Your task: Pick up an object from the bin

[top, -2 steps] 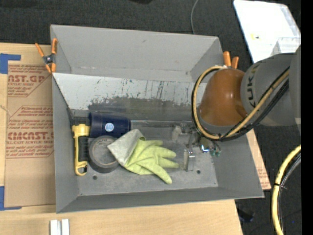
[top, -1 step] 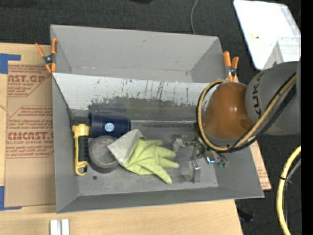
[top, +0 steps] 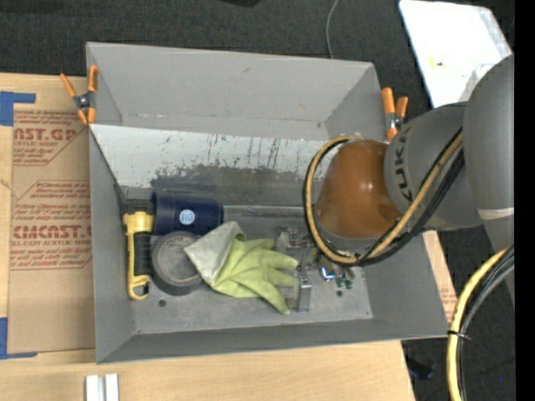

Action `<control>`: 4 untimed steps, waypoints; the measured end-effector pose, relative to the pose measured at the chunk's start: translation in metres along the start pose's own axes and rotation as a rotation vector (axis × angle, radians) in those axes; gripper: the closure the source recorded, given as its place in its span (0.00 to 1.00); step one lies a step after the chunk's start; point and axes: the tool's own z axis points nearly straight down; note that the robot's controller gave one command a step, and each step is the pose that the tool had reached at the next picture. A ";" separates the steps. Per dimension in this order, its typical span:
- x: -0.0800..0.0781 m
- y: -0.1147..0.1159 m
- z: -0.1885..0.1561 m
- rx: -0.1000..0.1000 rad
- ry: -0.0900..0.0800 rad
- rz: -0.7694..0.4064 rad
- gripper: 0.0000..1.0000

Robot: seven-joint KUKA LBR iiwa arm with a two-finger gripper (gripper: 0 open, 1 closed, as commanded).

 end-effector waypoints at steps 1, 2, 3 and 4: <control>-0.031 0.003 0.002 0.003 0.002 -0.073 1.00; -0.031 0.004 0.002 0.003 0.002 -0.073 1.00; -0.029 0.006 -0.053 0.003 0.009 -0.104 1.00; -0.030 0.004 -0.115 0.003 0.005 -0.117 1.00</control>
Offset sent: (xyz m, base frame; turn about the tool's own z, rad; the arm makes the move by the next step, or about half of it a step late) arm 0.0000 0.0000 0.0000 0.0000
